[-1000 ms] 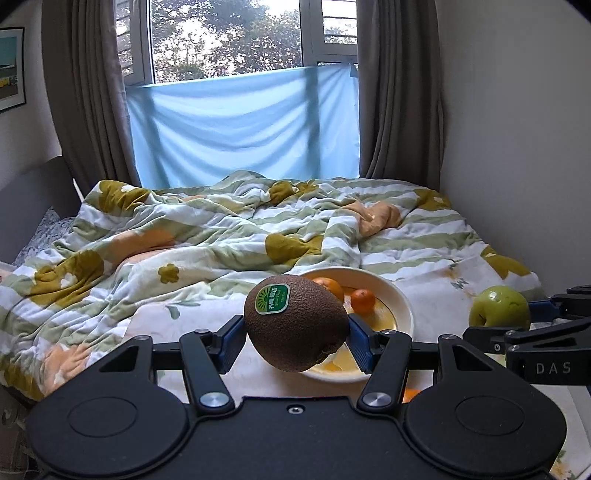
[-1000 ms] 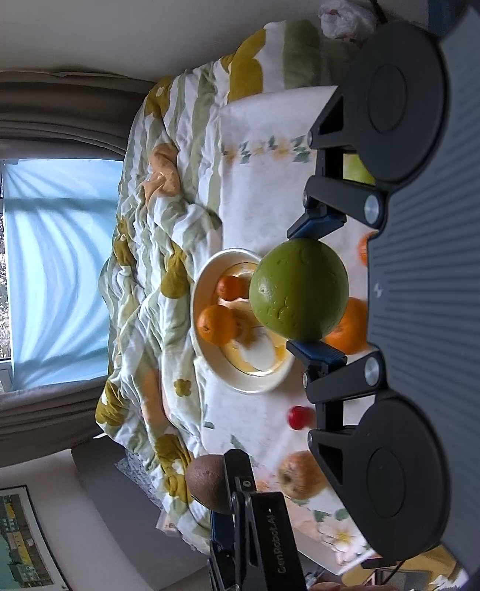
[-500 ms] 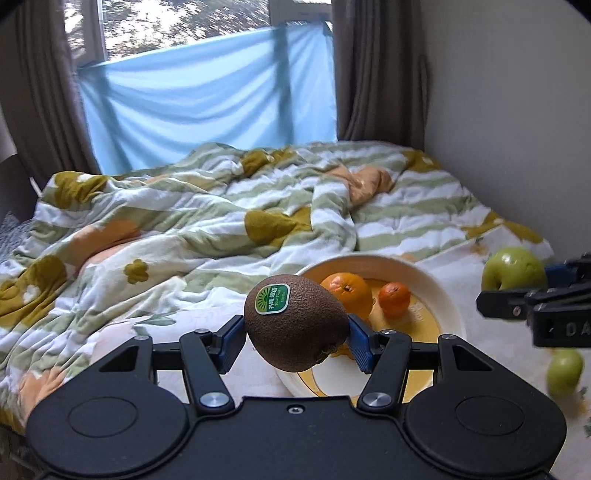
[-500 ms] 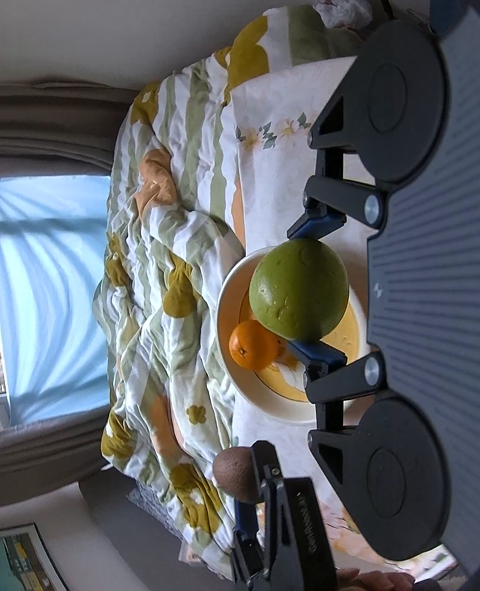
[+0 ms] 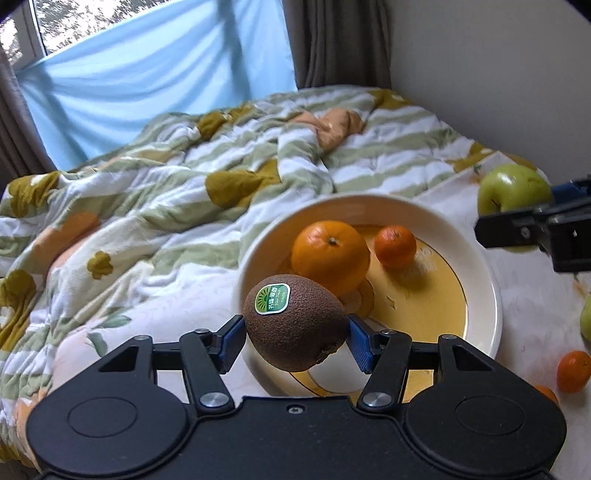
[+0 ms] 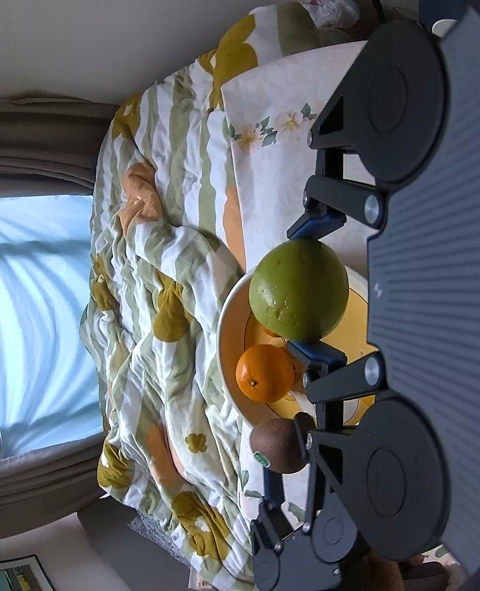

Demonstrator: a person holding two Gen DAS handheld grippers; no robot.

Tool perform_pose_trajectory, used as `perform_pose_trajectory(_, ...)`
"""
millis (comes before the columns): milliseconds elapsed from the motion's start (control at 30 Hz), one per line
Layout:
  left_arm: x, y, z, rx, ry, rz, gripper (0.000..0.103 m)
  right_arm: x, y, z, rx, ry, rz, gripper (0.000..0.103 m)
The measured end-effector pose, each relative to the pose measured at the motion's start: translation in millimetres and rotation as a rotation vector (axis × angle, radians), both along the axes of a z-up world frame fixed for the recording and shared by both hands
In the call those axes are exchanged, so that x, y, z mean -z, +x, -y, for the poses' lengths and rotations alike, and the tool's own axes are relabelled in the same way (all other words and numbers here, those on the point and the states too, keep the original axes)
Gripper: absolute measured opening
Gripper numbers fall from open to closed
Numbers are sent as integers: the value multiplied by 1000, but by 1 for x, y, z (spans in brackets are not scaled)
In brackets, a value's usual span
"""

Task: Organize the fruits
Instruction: 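Carry the kiwi and pomelo over the bowl and release the kiwi from the left gripper, then lower the pomelo into the bowl and open the right gripper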

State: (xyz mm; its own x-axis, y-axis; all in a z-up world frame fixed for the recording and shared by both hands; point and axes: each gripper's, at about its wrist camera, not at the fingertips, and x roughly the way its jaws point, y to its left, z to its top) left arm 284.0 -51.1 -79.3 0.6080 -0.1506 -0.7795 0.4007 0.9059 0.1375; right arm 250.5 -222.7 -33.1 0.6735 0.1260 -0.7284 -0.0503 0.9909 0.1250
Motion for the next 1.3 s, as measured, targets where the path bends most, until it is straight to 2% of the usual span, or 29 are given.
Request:
perform_pose_trajectory(367,13,4,11,30,6,-46,65,3,5,-1,15,4,-10,72)
perform_pose_trajectory(400,11,3,11,34,10,-29,74,3,5,-1,15,4,-10,72)
perform_pose_trajectory(433,8,1,11,37,19,-11,91,3,5,-1,15,3,-10,72)
perform_pose_trajectory(500,3,-3,11,38,23,25,102,4,5,0,16,-1,-8,72)
perform_pose_trajectory(667,-9,-14,2,21,14,41,102,0,1,1,14,-2,1,72)
perform_pose_trajectory(800,-24,-25,-13,-35,-60,35,103,-7,-2,1,-5,1,13,72)
perform_pose_trajectory(1000,-41,-41,-26,-115,-120,38,103,-9,-1,-10,-49,9,9,73)
perform_pose_trajectory(1300,-38,-50,-36,-170,-98,28,103,21,20,-28,-133,23,-40,73)
